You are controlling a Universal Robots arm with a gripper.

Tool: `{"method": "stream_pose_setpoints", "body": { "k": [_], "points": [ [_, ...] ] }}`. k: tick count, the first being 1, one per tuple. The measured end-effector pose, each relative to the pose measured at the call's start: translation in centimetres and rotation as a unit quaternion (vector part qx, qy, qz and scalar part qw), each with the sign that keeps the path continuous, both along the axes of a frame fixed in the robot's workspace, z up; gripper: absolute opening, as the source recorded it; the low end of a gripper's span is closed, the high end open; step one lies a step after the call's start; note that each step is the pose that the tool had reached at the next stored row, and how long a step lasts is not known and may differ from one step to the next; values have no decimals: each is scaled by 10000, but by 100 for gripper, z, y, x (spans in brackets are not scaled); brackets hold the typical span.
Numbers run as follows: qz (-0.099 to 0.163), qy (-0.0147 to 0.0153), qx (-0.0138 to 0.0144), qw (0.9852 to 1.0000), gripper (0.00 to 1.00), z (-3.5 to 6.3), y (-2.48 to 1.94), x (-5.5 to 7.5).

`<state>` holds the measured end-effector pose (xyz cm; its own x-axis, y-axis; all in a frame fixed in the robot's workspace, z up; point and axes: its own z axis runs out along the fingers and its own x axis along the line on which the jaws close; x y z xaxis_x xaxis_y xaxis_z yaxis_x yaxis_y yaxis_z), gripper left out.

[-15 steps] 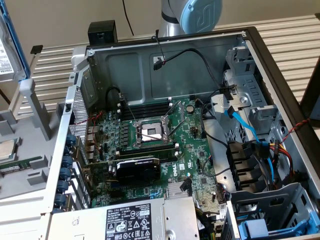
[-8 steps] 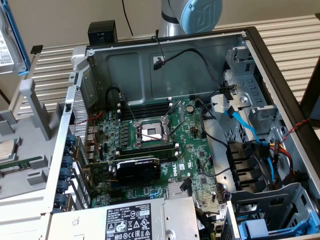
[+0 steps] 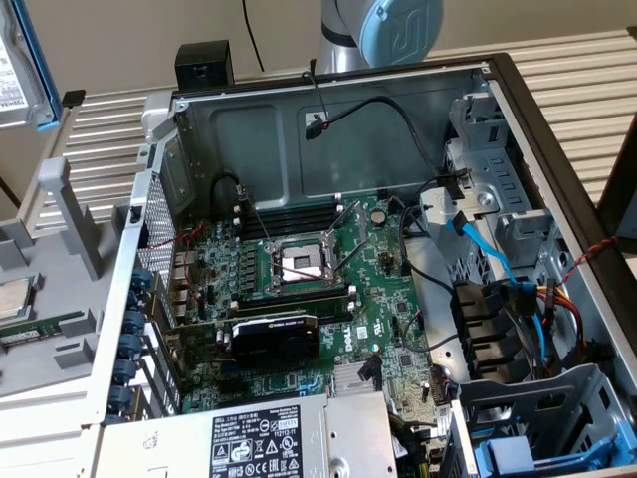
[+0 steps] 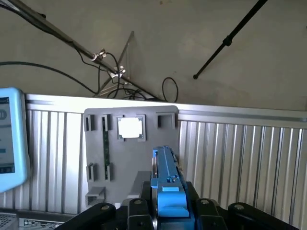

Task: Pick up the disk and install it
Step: 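Pick up the disk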

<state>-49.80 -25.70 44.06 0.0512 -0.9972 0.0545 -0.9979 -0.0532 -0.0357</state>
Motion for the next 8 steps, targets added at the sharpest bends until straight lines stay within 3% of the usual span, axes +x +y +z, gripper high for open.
{"method": "stream_pose_setpoints", "body": {
  "k": [3, 8],
  "points": [
    [-1, -3, 5, 10000, 37, 63, 1, 25],
    [0, -4, 5, 10000, 37, 62, 0, 25]
  ]
}}
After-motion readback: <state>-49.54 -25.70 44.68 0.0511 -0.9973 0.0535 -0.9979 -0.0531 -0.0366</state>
